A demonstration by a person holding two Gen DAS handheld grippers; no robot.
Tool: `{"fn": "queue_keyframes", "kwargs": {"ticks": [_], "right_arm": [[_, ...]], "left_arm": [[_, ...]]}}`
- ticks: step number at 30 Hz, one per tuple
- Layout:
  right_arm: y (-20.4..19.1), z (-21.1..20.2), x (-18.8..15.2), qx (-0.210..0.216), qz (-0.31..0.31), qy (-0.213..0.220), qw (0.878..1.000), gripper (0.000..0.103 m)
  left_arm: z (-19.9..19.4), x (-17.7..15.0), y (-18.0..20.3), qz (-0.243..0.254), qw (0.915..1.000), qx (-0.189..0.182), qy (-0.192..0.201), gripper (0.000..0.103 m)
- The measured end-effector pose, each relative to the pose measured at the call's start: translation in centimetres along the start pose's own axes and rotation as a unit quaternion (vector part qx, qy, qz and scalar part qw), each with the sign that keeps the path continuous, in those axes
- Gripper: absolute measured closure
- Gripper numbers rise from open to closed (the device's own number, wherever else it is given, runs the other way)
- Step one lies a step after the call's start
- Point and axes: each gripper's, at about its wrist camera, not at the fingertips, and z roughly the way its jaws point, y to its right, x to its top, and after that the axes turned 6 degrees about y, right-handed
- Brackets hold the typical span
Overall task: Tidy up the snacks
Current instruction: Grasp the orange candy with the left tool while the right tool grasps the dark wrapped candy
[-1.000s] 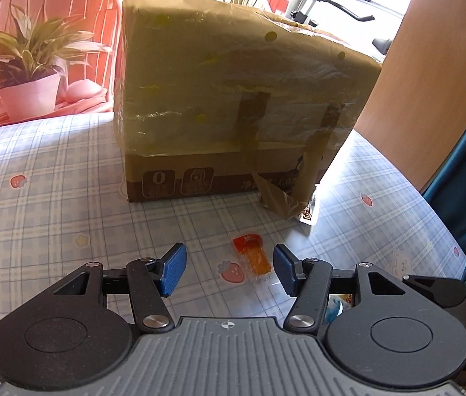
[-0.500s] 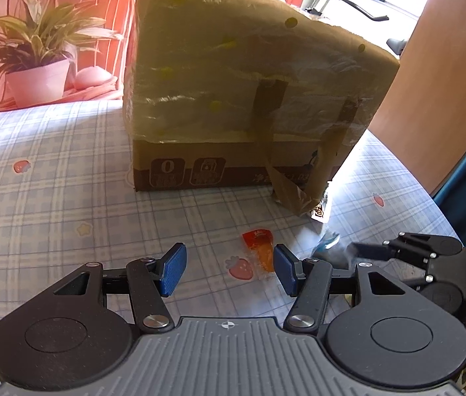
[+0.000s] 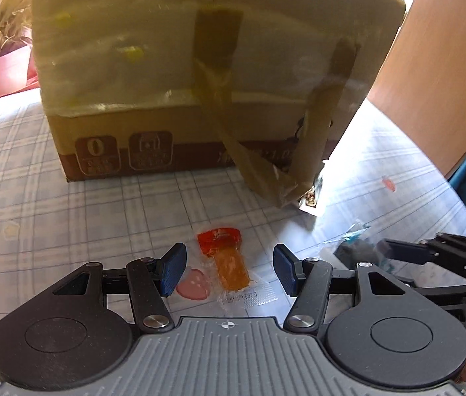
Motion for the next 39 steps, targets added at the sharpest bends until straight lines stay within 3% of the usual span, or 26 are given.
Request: {"fn": "queue_keyframes", "kwargs": {"ticks": [6,9,20,21,25,39], "right_arm": [[0.0,-0.1,-0.1,0.004,0.011,0.002,1.0,0.051],[-0.2,0.0,-0.1,0.007,0.012,0.002,1.0,0.051],[-0.7,-0.4,-0.4,0.017,0.018,0.003,1.0,0.052],[-0.7,-0.4,-0.4,0.018,0.019,0.003,1.0,0.052],[-1.0,-0.5,-0.3,0.022,0.017,0.005,1.0,0.052],[-1.2,-0.5,-0.5,0.024,0.017,0.0,1.0,0.052]], "left_arm": [[0.6,-1.0,0.4,0.011,0.9999,0.012,0.003,0.044],[0.3,-1.2,0.2,0.014,0.9996,0.024,0.008,0.063],[-3.9,-2.8,-1.8,-0.009,0.9988,0.028,0.04,0.067],[-4.2,-2.8,-1.9,-0.007,0.9986,0.03,0.043,0.072],[-5.3,-2.6,-2.6,-0.018,0.9983,0.028,0.048,0.071],[-4.0,-3.4,-3.4,-0.025,0.999,0.037,0.008,0.068]]}}
